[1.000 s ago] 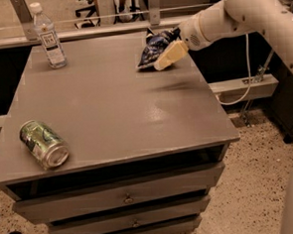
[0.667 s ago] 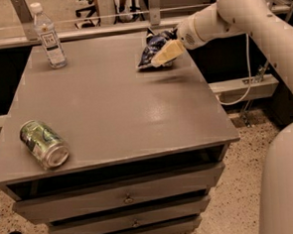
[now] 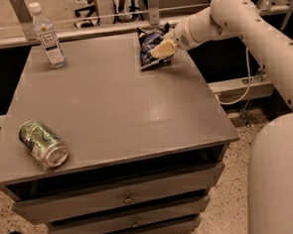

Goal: Move blue chip bag near blue plastic bottle

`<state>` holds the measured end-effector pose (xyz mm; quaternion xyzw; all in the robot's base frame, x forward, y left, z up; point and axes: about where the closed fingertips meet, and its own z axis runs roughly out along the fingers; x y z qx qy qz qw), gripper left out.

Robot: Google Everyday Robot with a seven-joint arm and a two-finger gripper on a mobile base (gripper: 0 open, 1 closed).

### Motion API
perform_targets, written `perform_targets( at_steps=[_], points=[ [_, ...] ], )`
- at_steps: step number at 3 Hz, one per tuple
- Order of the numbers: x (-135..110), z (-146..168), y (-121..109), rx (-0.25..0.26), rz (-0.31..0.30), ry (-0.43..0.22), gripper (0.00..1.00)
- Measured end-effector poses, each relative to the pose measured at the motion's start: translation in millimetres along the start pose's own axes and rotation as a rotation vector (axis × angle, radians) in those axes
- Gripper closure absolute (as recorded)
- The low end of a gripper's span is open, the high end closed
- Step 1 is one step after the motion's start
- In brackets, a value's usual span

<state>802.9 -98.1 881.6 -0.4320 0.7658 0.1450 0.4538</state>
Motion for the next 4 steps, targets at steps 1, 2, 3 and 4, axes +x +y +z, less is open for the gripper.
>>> perform_targets(
  at_steps=[1,2,3,4],
  points=[
    [-11,-10,10,-0.010,-0.040,-0.031,0.71],
    [-24,-20,30,-0.044,-0.081,-0.064,0.94],
    [-46,-20,51,-0.075,-0.113,-0.111,1.00],
    [-70,-11,60,-0.074,-0.117,-0.155,1.00]
  ],
)
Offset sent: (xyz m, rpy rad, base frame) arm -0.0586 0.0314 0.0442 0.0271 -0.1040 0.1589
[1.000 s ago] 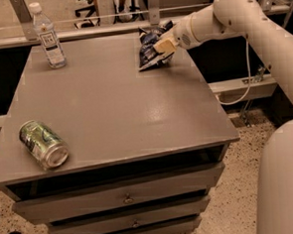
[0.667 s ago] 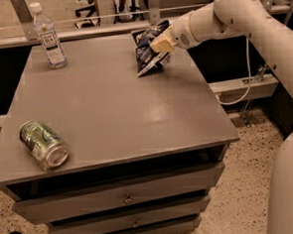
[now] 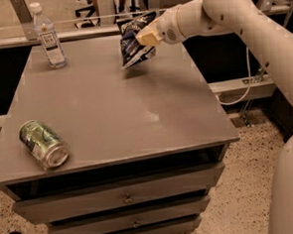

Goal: Move blue chip bag near blue plastic bottle

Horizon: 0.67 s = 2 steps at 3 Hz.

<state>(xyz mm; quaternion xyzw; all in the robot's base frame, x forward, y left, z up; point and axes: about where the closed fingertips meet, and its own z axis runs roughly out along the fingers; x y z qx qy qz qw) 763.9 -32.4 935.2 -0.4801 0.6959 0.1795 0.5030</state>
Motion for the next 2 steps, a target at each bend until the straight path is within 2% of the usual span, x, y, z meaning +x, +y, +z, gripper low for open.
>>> perform_targets(
  at_steps=[1,2],
  points=[
    [-32,31,6,-0.015,0.023,-0.047,1.00],
    [-48,51,19,-0.050,0.065,-0.061,1.00]
  ],
)
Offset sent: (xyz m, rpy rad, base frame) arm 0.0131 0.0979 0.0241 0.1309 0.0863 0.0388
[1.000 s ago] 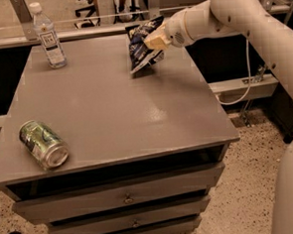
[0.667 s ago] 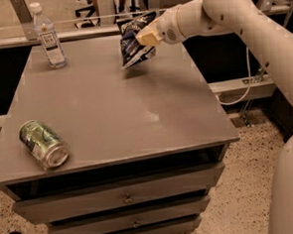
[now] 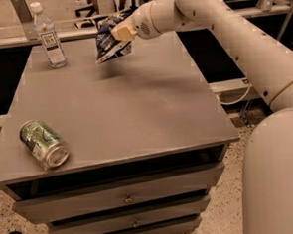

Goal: Move blue chip bag near blue plastic bottle

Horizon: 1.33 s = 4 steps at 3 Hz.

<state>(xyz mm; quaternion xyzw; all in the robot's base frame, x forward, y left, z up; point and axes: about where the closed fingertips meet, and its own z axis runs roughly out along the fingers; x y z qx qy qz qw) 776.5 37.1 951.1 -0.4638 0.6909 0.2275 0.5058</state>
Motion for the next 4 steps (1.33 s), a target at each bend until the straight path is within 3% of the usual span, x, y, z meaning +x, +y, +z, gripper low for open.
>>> perform_targets(
  at_steps=[2,3,4],
  points=[
    [-22,42,50,-0.107,0.081,-0.030,1.00],
    [-30,63,61,-0.131,0.104,-0.053,0.84],
    [-36,86,62,-0.135,0.114,-0.065,0.59]
  ],
)
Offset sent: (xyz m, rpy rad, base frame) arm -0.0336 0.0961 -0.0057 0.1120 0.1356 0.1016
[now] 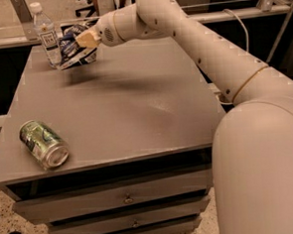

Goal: Move blue chip bag near blue plastic bottle

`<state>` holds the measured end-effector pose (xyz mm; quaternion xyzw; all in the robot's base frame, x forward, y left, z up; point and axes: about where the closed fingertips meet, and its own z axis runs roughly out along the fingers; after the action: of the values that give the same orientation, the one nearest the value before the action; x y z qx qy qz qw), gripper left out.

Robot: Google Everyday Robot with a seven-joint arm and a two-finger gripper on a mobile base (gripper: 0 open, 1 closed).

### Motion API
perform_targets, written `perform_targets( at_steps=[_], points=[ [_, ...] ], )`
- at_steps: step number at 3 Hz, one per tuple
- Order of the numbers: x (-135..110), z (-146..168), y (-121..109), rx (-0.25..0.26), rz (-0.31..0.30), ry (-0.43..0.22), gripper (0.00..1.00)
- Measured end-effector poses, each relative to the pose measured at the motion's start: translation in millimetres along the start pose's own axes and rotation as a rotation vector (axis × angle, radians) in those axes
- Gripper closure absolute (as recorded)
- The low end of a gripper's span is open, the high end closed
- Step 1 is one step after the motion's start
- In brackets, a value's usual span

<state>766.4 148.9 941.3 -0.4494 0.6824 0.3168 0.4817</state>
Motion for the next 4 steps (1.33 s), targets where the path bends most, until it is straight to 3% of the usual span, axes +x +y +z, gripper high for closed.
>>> perform_targets(
  at_steps=[2,3,4],
  points=[
    [5,21,-1,-0.007,0.013,0.002,0.13],
    [13,15,-3,-0.003,0.009,0.015,0.00],
    [26,-18,-7,0.003,-0.015,0.037,0.00]
  ],
)
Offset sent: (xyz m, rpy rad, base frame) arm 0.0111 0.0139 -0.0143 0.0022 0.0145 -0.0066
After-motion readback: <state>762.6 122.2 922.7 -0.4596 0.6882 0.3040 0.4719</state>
